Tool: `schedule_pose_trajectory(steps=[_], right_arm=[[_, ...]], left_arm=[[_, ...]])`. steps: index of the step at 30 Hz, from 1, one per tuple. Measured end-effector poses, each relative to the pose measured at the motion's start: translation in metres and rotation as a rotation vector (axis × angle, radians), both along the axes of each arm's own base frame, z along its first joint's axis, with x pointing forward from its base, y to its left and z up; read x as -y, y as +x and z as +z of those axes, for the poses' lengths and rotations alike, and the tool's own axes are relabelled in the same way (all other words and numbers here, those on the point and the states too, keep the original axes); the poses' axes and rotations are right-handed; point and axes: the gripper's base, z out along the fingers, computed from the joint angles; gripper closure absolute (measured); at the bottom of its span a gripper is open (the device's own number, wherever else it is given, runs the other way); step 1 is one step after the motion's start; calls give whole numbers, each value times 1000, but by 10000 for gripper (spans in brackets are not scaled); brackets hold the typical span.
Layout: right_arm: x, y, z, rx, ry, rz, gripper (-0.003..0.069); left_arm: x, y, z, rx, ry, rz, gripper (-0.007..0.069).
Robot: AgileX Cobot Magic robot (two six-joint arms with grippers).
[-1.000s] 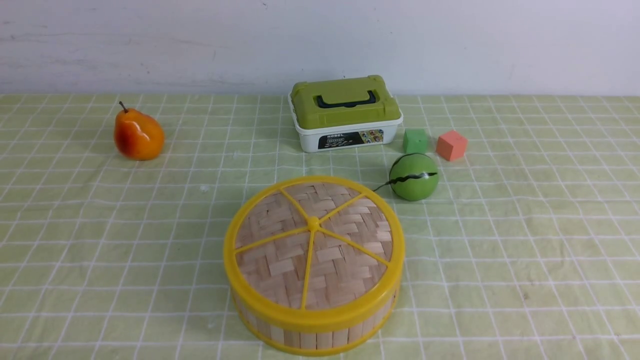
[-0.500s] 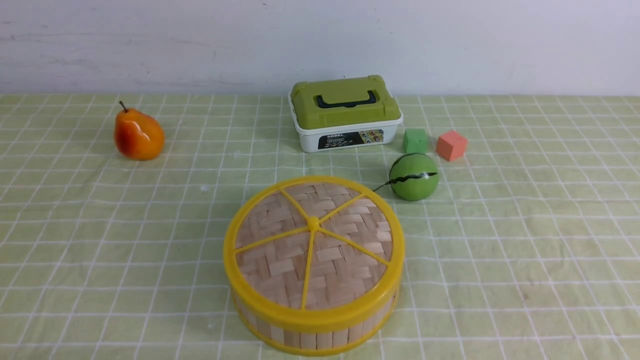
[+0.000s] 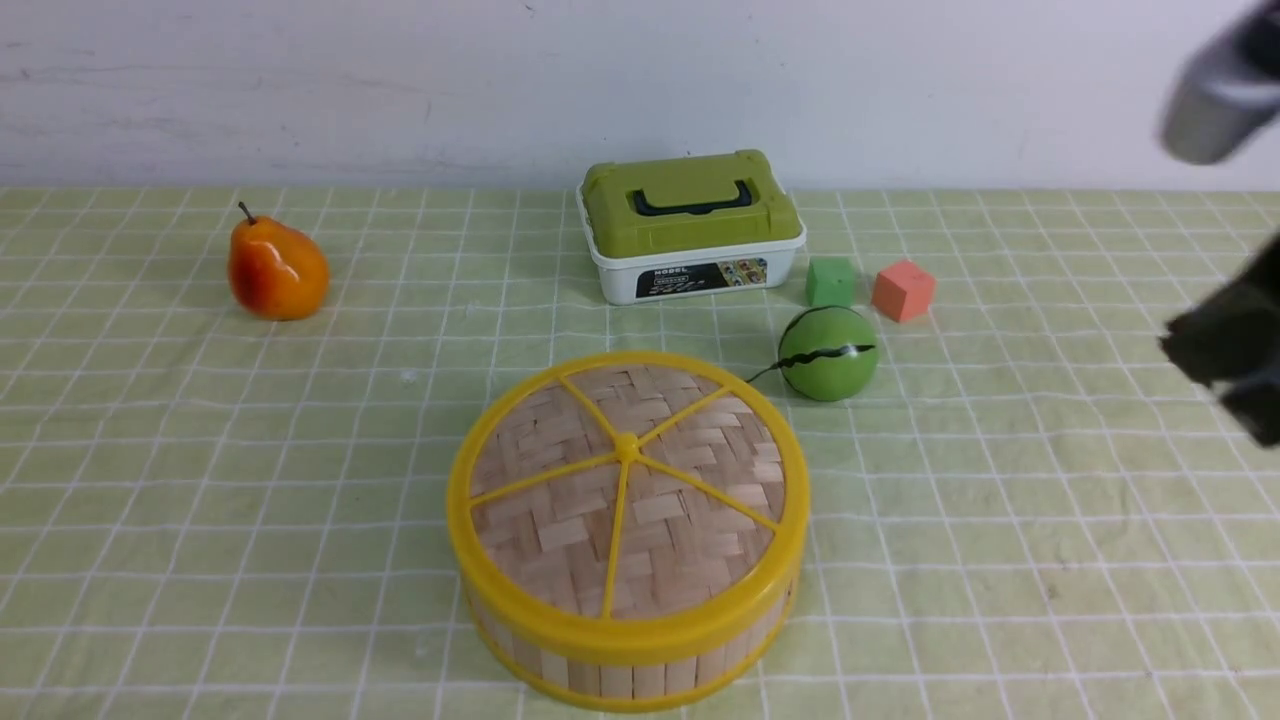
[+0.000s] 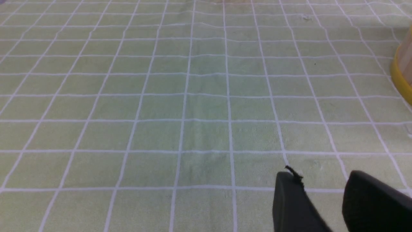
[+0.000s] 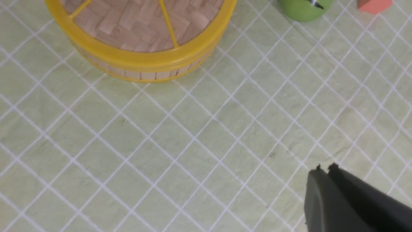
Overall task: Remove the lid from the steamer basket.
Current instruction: Use the right arm to lift the lid of the steamer
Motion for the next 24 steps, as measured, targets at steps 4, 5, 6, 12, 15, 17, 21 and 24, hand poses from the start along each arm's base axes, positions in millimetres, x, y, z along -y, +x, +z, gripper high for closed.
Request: schedule_pose_trajectory(steps=[4, 5, 6, 12, 15, 17, 21, 24], right_arm=[[-40, 27, -4, -8, -27, 21, 659], [-51, 33, -6, -11, -31, 39, 653], [-62, 40, -8, -16, -33, 54, 645], [-108, 76, -26, -83, 10, 106, 544], [-127, 91, -38, -129, 45, 120, 449], [-143, 104, -52, -169, 69, 131, 345], [-160, 121, -74, -207, 69, 136, 240], [-170, 133, -96, -239, 45, 135, 211]], left_arm=[[0, 0, 0, 0, 0, 0, 386], [0, 0, 0, 0, 0, 0, 386], [0, 0, 0, 0, 0, 0, 386], [0, 0, 0, 0, 0, 0, 386], [0, 0, 0, 0, 0, 0, 386], [0, 0, 0, 0, 0, 0, 386], [0, 0, 0, 0, 0, 0, 386], [0, 0, 0, 0, 0, 0, 386]])
